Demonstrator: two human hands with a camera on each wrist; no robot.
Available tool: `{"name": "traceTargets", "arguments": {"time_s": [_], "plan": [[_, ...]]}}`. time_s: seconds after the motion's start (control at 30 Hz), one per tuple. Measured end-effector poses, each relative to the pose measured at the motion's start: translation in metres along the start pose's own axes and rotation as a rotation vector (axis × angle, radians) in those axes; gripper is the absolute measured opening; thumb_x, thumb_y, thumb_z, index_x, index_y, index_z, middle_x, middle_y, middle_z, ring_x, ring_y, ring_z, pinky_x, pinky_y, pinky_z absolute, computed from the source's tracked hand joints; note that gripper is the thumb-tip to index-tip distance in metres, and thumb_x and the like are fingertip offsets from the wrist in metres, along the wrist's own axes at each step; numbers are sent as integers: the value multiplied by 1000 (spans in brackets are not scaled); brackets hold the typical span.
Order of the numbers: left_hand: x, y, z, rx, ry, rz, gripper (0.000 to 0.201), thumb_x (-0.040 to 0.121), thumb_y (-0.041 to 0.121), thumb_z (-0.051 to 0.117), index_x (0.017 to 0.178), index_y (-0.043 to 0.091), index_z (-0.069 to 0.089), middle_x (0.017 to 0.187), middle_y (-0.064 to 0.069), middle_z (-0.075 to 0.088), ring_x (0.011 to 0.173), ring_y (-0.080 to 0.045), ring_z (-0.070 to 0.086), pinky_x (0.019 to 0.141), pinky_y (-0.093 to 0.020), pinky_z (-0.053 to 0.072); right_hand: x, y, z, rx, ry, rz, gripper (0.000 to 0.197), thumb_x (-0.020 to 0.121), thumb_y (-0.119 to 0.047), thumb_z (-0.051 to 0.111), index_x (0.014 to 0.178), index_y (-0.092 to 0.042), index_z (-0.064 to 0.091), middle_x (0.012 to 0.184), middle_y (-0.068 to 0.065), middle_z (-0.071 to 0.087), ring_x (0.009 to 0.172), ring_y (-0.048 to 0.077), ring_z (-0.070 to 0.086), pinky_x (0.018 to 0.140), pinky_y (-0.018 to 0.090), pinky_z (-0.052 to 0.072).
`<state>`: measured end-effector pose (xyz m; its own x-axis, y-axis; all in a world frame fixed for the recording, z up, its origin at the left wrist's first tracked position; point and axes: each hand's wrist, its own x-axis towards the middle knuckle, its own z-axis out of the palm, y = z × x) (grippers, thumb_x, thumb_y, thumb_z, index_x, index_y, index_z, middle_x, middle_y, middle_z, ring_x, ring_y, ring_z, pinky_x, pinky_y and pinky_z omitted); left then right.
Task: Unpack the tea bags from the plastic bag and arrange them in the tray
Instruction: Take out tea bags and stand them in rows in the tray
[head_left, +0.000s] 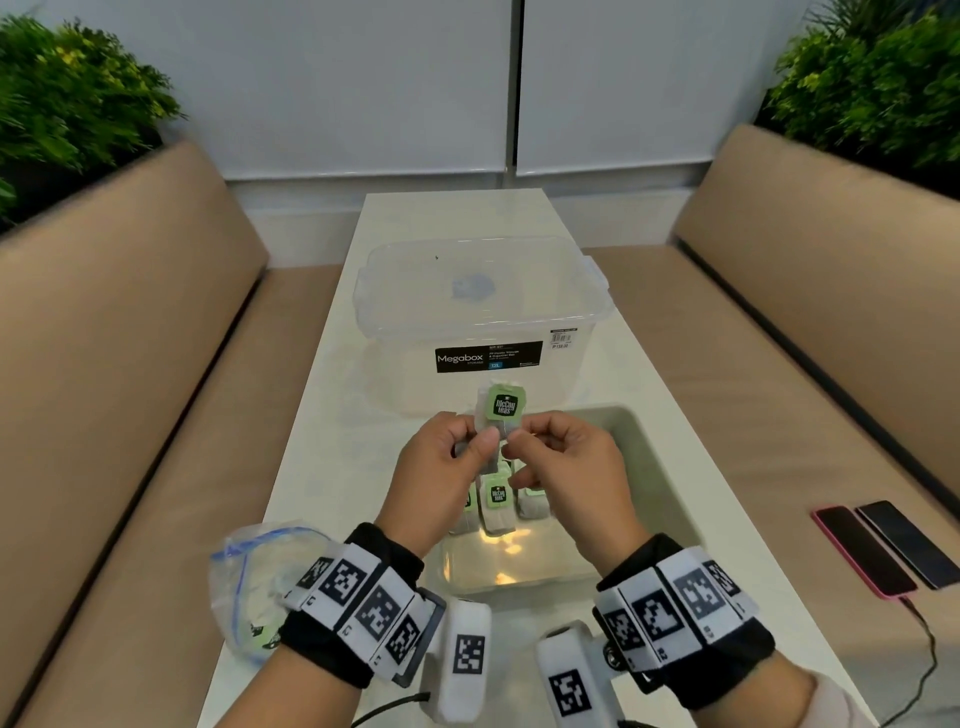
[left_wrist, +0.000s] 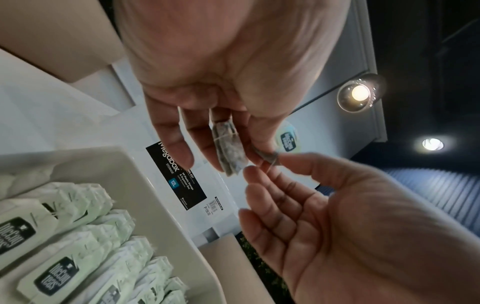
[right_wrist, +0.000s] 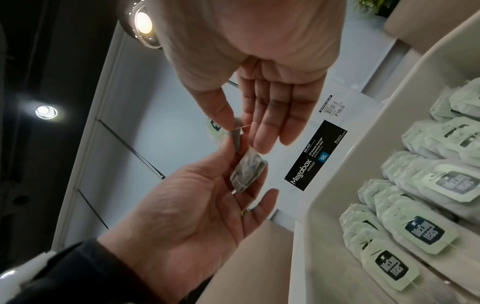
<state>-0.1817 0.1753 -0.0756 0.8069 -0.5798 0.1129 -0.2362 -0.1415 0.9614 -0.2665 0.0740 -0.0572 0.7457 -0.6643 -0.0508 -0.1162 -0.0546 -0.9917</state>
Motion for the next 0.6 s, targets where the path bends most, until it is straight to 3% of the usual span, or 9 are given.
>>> {"name": "traceTargets", "arguments": {"time_s": [0.13,0.2,0.27,0.33,0.43,0.5,0.6], "plan": [[1,-3,4,170,42,47,20,88,26,60,80,9,68,82,-5,58,78,-19,60,74,-34,53,-2,0,0,18,-8,-17,5,77,-16,73,81,-20,72,68,2,69,51,9,60,59,25,52],[1,0,2,266,12,48,17,86,30,61,76,17,66,83,-4,56,77,-11,57,69,-18,46,-1,2,-2,-12,8,-42,5,77,-17,73,79,-22,72,67,0,70,53,9,63,61,27,54],[1,4,-4,301,-51,40,4,83,33,65,86,30,65,86,2,52,80,-2,54,65,-6,38,2,4,-5,-127,23,-92,1,79,-20,72,81,-21,72,69,-3,70,60,13,66,65,32,56],[1,5,-11,212,-94,40,18,78,31,71,92,37,64,92,5,52,88,-1,56,73,-6,41,3,4,-10,-318,27,-179,3,79,-25,71,80,-23,71,67,-8,68,63,10,65,65,30,55],[3,8,-15,46,-42,64,20,77,21,73,85,38,64,94,7,55,95,-10,59,85,-25,48,3,2,-14,-485,9,-282,3,78,-28,70,77,-25,70,65,-12,67,63,6,63,65,30,53],[6,9,-14,41,-6,92,21,80,13,69,76,33,64,86,7,54,87,-10,59,82,-26,47,3,1,-15,-528,-8,-307,6,77,-30,70,77,-24,68,67,-11,67,64,7,63,67,32,54],[7,11,-14,-3,-59,79,21,83,6,63,71,23,63,81,1,52,77,-6,57,72,-15,46,3,-1,-17,-556,-35,-307,13,74,-36,72,76,-23,67,70,-10,68,64,7,62,66,31,53]]}}
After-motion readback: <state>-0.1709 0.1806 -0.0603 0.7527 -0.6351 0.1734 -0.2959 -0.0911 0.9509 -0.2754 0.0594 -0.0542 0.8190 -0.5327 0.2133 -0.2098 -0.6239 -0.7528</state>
